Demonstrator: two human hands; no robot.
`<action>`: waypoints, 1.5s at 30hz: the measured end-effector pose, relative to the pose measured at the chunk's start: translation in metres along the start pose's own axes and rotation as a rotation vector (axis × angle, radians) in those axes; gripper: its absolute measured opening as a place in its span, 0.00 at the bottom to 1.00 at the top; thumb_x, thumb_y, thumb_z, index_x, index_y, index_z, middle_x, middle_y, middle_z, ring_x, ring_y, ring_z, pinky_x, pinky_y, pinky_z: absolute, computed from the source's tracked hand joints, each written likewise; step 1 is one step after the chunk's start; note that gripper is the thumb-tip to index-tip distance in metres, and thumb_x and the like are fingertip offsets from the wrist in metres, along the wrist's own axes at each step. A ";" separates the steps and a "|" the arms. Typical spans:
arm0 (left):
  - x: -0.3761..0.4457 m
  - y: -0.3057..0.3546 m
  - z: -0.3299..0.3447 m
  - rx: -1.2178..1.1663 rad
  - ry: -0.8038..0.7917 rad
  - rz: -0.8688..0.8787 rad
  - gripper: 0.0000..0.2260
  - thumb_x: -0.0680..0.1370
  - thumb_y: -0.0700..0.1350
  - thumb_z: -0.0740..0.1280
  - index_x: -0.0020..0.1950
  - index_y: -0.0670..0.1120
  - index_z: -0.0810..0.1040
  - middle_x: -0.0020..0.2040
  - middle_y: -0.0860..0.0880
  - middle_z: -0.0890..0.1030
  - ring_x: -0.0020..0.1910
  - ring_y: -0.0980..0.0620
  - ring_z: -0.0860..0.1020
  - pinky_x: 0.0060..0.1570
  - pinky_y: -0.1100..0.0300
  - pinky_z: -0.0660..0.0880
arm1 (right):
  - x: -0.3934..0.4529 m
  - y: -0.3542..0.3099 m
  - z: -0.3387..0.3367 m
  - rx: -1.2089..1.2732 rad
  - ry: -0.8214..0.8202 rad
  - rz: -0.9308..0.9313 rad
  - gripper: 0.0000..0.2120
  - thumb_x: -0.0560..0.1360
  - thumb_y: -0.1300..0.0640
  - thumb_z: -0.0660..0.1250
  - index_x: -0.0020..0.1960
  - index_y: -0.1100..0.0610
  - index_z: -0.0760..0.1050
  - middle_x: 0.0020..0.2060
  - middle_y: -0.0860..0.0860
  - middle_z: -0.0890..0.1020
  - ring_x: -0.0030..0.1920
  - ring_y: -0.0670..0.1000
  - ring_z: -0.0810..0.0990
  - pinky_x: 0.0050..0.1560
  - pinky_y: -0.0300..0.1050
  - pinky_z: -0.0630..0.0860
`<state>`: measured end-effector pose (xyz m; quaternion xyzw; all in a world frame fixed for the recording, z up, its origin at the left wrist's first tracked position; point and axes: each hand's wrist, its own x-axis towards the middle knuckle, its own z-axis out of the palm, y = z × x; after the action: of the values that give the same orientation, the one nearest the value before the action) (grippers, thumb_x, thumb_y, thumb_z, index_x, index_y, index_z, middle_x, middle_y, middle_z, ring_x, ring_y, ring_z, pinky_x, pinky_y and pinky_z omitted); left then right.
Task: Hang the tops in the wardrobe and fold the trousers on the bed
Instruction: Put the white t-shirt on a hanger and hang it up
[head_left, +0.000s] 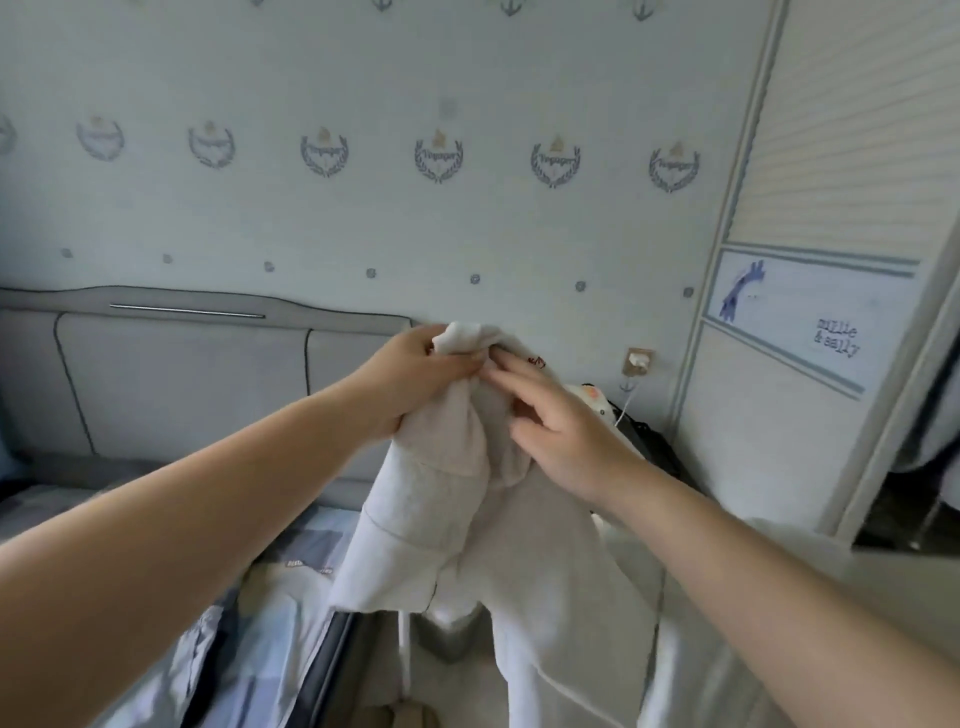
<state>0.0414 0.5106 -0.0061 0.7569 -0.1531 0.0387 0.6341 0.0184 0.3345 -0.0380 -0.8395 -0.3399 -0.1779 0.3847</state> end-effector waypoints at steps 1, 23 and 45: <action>0.006 0.000 0.005 -0.031 -0.014 0.015 0.09 0.77 0.43 0.69 0.56 0.44 0.80 0.51 0.43 0.84 0.53 0.45 0.82 0.56 0.50 0.78 | -0.008 0.008 -0.009 -0.111 0.018 -0.019 0.28 0.71 0.60 0.58 0.71 0.54 0.67 0.71 0.37 0.62 0.71 0.35 0.58 0.71 0.31 0.54; 0.163 0.003 0.225 -0.025 -0.761 0.180 0.07 0.77 0.48 0.68 0.53 0.49 0.81 0.50 0.48 0.84 0.48 0.53 0.82 0.45 0.60 0.78 | -0.095 0.085 -0.170 -0.337 0.880 0.395 0.12 0.73 0.50 0.61 0.36 0.58 0.72 0.28 0.45 0.72 0.30 0.40 0.68 0.33 0.34 0.65; 0.194 0.065 0.346 -0.023 -1.087 1.442 0.24 0.71 0.48 0.74 0.65 0.58 0.73 0.41 0.50 0.75 0.39 0.61 0.71 0.40 0.71 0.66 | -0.122 0.076 -0.259 -0.496 1.006 0.892 0.11 0.74 0.46 0.68 0.39 0.53 0.80 0.30 0.49 0.80 0.32 0.43 0.75 0.35 0.39 0.70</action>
<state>0.1605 0.1296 0.0383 0.3848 -0.8694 0.0623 0.3037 -0.0235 0.0468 0.0198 -0.7775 0.3044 -0.4413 0.3287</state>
